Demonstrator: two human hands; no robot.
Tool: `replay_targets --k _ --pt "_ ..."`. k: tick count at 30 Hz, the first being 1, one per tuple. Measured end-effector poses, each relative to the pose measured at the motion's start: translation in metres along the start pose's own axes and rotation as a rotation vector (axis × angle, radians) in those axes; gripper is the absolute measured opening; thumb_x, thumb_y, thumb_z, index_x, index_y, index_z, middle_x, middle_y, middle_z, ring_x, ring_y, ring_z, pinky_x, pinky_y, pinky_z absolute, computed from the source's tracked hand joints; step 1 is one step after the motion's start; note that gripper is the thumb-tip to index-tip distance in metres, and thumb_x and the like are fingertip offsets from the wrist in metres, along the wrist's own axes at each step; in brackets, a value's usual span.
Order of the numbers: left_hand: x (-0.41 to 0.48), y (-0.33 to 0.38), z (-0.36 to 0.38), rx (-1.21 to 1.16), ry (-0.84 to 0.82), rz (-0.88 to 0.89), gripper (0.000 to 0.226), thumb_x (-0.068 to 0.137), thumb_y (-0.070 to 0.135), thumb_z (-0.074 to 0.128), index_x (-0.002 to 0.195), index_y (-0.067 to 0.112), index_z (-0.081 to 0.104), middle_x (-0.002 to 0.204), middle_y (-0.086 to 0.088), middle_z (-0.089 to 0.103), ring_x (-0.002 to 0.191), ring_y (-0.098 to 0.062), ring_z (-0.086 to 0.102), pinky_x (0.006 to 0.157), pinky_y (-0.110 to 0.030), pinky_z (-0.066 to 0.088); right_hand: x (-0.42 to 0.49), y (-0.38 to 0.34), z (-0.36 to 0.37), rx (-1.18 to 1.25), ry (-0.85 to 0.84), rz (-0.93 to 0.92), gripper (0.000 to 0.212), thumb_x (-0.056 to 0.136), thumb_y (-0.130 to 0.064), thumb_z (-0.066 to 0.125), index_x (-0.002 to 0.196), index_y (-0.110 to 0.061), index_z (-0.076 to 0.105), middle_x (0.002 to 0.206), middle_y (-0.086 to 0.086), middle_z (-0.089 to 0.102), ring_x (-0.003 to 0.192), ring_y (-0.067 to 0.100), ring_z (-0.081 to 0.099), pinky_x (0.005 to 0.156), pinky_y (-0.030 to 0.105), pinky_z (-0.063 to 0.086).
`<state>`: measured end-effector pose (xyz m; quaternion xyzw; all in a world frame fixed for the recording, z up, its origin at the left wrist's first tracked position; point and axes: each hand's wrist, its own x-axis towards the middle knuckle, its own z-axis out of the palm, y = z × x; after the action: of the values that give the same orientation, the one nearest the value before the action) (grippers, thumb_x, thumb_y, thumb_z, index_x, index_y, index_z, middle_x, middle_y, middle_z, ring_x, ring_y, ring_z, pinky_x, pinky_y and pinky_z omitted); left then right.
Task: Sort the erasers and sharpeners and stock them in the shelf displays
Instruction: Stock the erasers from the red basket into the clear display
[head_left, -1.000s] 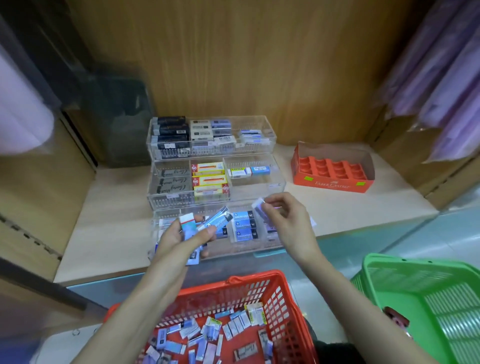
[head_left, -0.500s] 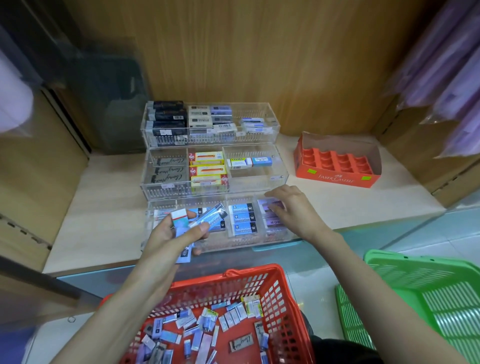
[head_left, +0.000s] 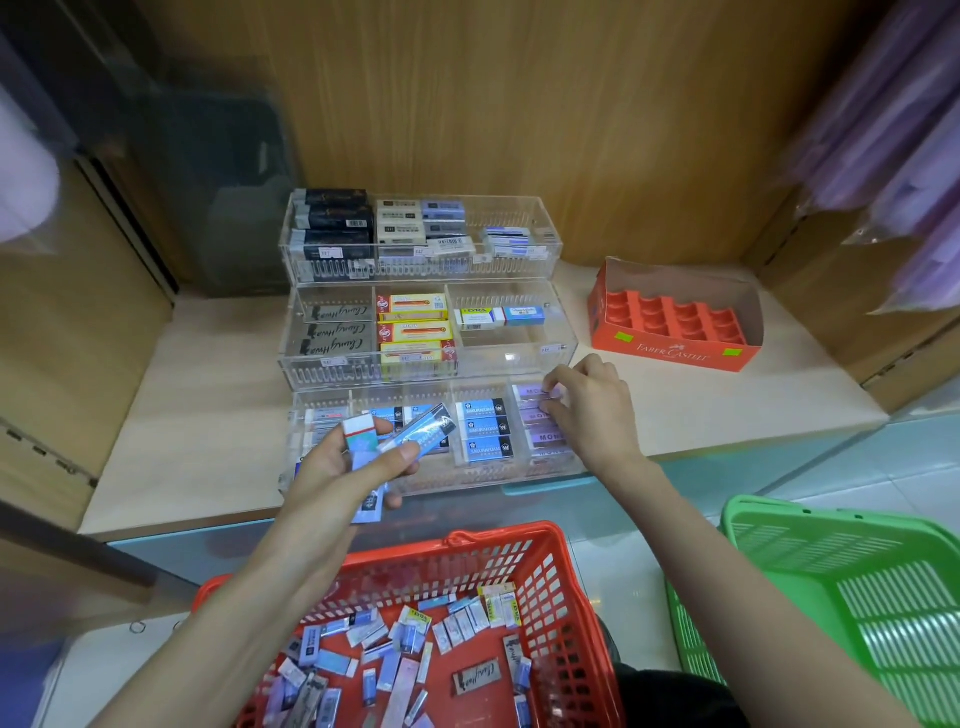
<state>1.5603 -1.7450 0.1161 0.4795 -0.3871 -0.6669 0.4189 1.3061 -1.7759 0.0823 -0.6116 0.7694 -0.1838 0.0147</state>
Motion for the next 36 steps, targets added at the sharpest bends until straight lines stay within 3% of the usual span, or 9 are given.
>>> replay_targets --k 5,8,11,15,18,24,27,31,36 --pt "-0.003 0.005 0.006 -0.036 -0.009 0.008 0.030 0.066 0.025 0.069 0.093 0.019 0.058 0.088 0.002 0.072 0.070 -0.009 0.065 0.046 -0.018 0.045 -0.014 -0.018 -0.013 0.119 -0.050 -0.067 0.021 0.083 -0.005 0.060 0.100 -0.011 0.068 0.095 0.007 0.052 0.094 0.026 0.049 0.076 0.031 0.037" --pt "-0.006 0.009 0.009 -0.048 -0.005 0.016 0.020 0.073 0.026 0.065 0.091 0.018 0.059 0.079 0.007 0.069 0.061 -0.003 0.061 0.045 -0.015 0.043 -0.037 -0.058 -0.038 0.659 -0.334 0.010 0.019 0.090 -0.017 0.060 0.109 -0.017 0.063 0.090 0.001 0.060 0.079 0.011 0.058 0.068 0.016 0.043" --pt "-0.010 0.012 0.007 -0.040 -0.018 0.018 0.020 0.075 0.029 0.063 0.092 0.018 0.060 0.078 0.006 0.067 0.061 -0.003 0.060 0.045 -0.015 0.043 -0.052 -0.091 -0.052 1.122 -0.502 0.133 0.024 0.094 -0.022 0.054 0.117 -0.016 0.058 0.086 0.000 0.066 0.074 0.013 0.066 0.063 0.020 0.047" --pt "-0.011 0.017 0.002 -0.040 -0.044 0.041 0.028 0.074 0.033 0.062 0.096 0.016 0.059 0.084 0.000 0.066 0.062 -0.005 0.059 0.046 -0.016 0.042 -0.061 -0.107 -0.054 1.263 -0.408 0.119 0.018 0.089 -0.005 0.058 0.106 -0.013 0.059 0.081 0.014 0.064 0.071 0.014 0.064 0.062 0.020 0.048" --pt "-0.010 0.022 -0.001 -0.083 -0.015 0.025 0.027 0.084 0.037 0.056 0.098 0.014 0.061 0.079 0.001 0.068 0.060 -0.005 0.060 0.045 -0.017 0.042 -0.062 -0.110 -0.054 1.323 -0.342 0.127 0.018 0.087 0.003 0.059 0.096 -0.013 0.058 0.076 0.008 0.064 0.068 0.013 0.065 0.062 0.019 0.050" --pt "-0.006 0.021 -0.008 0.025 0.028 0.056 0.010 0.083 0.017 0.067 0.088 0.017 0.059 0.070 0.008 0.066 0.058 -0.005 0.058 0.043 -0.017 0.040 -0.063 -0.106 -0.050 1.185 -0.354 0.071 0.021 0.083 0.000 0.065 0.097 -0.014 0.058 0.092 0.007 0.063 0.065 0.005 0.061 0.063 0.014 0.048" --pt "-0.003 0.018 -0.010 0.055 0.043 0.045 0.009 0.084 0.014 0.067 0.085 0.015 0.058 0.068 0.007 0.063 0.058 -0.007 0.055 0.042 -0.019 0.039 -0.062 -0.095 -0.045 0.910 -0.318 -0.119 0.024 0.080 -0.007 0.072 0.094 -0.023 0.060 0.100 -0.006 0.059 0.074 -0.002 0.055 0.068 0.011 0.043" --pt "-0.002 0.012 -0.006 0.100 0.056 0.019 0.007 0.086 0.018 0.065 0.089 0.015 0.060 0.073 0.005 0.065 0.061 -0.007 0.058 0.046 -0.020 0.042 -0.056 -0.073 -0.037 0.440 -0.212 -0.482 0.024 0.081 -0.026 0.068 0.100 -0.011 0.064 0.095 -0.001 0.057 0.087 0.004 0.047 0.078 0.010 0.035" --pt "0.006 0.001 0.003 -0.057 0.107 -0.113 0.013 0.091 0.001 0.054 0.099 0.011 0.055 0.090 -0.006 0.065 0.065 -0.007 0.067 0.052 -0.020 0.050 -0.038 -0.035 -0.034 0.211 -0.164 -0.374 0.024 0.080 -0.021 0.072 0.100 -0.008 0.067 0.096 0.006 0.062 0.094 0.027 0.054 0.076 0.021 0.032"
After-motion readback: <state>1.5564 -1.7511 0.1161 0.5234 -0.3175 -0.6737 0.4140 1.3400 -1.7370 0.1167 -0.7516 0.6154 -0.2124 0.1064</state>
